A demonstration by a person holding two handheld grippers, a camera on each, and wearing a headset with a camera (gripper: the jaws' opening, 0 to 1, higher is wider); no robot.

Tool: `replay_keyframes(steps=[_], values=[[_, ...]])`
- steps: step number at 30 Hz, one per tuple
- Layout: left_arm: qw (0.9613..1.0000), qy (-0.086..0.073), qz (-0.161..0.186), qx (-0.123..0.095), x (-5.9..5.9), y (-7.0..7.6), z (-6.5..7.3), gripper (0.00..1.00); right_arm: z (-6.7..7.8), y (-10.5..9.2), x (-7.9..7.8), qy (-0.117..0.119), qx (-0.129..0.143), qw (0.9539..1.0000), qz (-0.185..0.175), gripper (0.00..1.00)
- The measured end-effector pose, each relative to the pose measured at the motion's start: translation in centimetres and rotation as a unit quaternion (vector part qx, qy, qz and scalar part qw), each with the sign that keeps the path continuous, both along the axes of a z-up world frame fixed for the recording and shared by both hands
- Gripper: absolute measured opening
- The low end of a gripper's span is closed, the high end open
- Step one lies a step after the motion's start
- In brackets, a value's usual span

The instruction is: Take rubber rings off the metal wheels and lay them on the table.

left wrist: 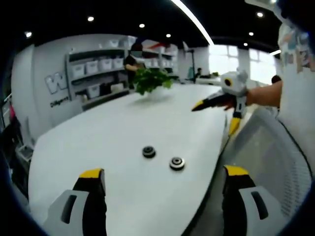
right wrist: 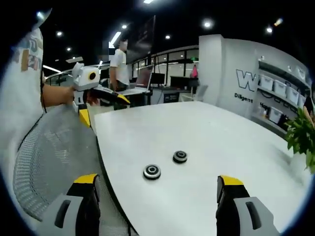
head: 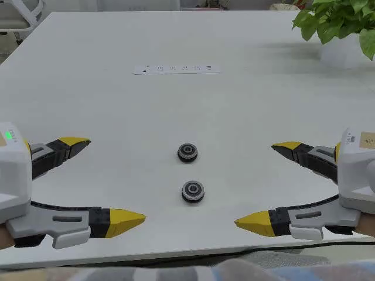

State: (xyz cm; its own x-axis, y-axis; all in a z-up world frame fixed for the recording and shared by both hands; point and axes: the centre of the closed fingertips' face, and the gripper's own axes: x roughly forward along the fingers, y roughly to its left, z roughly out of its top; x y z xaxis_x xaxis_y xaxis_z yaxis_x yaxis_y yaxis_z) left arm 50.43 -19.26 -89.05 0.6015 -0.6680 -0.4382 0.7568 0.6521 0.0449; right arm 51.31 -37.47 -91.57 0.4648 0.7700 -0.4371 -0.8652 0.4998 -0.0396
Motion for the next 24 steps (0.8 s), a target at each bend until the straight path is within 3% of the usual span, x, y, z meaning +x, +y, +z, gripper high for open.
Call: replay_keyframes(steps=[24], values=[[1.0000, -0.001, -0.001, 0.002, -0.55, 0.32, 0.23, 1.00, 0.23, 0.26, -0.65, 0.000, -0.004, 1.0000, 0.005, 0.96]])
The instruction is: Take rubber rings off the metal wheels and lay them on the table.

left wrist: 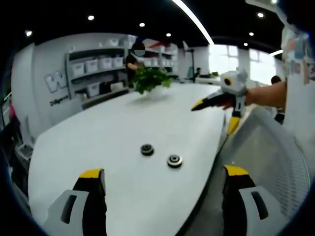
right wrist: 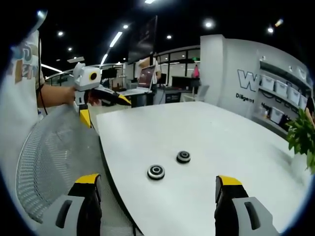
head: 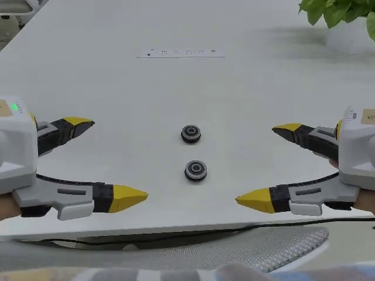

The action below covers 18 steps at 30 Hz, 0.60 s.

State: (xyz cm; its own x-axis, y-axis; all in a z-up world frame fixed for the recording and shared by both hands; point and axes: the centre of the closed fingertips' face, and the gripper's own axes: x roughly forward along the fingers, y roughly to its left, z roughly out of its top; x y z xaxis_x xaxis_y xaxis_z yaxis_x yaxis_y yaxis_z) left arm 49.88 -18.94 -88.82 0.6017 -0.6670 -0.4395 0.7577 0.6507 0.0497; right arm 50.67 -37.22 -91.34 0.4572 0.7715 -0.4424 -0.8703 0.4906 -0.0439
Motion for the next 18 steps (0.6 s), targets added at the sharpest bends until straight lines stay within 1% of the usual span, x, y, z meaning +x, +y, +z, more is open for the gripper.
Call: replay_keyframes(steps=[10, 18], values=[[1.0000, 0.001, -0.001, 0.000, 0.13, 0.08, -0.02, 1.00, -0.04, 0.20, 0.05, 0.003, -0.002, 1.0000, 0.003, 0.96], [1.0000, 0.005, -0.007, -0.001, 0.26, -0.30, -0.19, 1.00, -0.04, 0.13, 0.46, 0.000, 0.000, 1.0000, 0.005, 0.95]])
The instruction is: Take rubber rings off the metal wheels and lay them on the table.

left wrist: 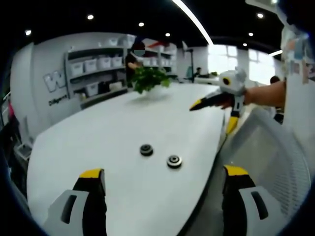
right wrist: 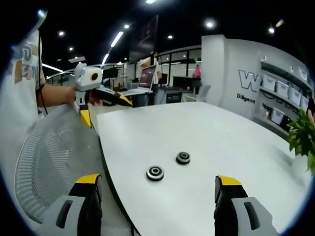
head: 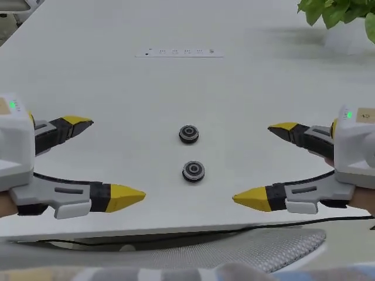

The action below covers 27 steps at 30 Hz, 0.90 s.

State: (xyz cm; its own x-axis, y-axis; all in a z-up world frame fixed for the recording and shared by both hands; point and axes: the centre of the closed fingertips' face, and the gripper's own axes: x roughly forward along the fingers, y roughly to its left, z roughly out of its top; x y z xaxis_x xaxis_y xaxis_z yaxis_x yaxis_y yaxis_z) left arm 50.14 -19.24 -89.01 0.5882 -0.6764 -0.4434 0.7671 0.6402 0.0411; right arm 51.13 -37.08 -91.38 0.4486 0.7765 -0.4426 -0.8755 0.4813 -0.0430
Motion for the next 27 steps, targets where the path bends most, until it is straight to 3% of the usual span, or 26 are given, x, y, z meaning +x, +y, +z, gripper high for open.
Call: replay_keyframes(steps=[15, 27], values=[[0.9999, -0.008, -0.008, 0.000, 1.1, -0.4, 0.6, 0.97, 0.3, 0.3, 0.7, -0.003, 0.004, 0.9999, 0.009, 0.94], [0.9997, -0.011, -0.017, 0.010, 2.4, -0.8, 0.8, 0.96, 0.9, 0.6, 2.2, -0.009, 0.008, 0.9998, 0.015, 0.92]])
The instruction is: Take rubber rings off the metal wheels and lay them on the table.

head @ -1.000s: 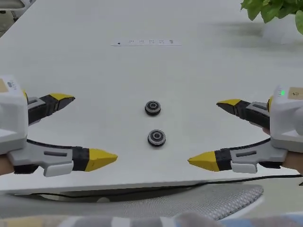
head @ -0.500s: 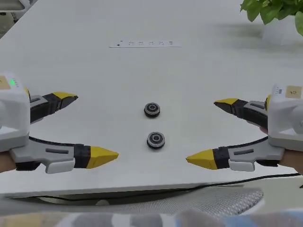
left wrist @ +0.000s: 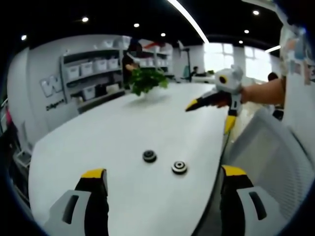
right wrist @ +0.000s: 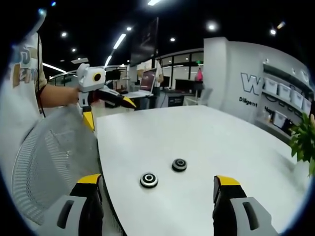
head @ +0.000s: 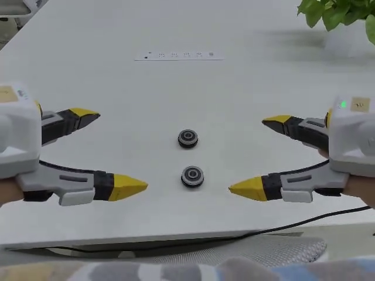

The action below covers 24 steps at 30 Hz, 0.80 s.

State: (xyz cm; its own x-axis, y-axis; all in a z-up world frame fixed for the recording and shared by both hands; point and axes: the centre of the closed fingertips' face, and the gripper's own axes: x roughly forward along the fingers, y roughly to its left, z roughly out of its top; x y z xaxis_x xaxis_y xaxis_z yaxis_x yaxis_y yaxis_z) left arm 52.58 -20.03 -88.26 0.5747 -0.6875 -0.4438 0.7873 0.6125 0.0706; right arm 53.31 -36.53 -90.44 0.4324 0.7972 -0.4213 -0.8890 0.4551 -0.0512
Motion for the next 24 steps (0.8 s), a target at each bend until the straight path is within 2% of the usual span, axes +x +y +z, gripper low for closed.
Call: replay_keyframes(steps=[5, 13, 24], values=[[1.0000, 0.002, -0.005, 0.001, 0.6, -0.3, 0.0, 0.95, 0.2, 0.5, 0.4, -0.003, 0.003, 1.0000, 0.007, 0.92], [0.9999, 0.000, -0.017, 0.000, 1.5, -1.1, 0.1, 0.93, -0.6, 0.7, 0.9, -0.003, -0.007, 0.9998, 0.016, 0.89], [0.9992, 0.010, -0.038, 0.002, 2.3, -2.4, -0.9, 0.89, -1.4, 0.9, 1.5, -0.002, -0.014, 0.9996, 0.023, 0.85]])
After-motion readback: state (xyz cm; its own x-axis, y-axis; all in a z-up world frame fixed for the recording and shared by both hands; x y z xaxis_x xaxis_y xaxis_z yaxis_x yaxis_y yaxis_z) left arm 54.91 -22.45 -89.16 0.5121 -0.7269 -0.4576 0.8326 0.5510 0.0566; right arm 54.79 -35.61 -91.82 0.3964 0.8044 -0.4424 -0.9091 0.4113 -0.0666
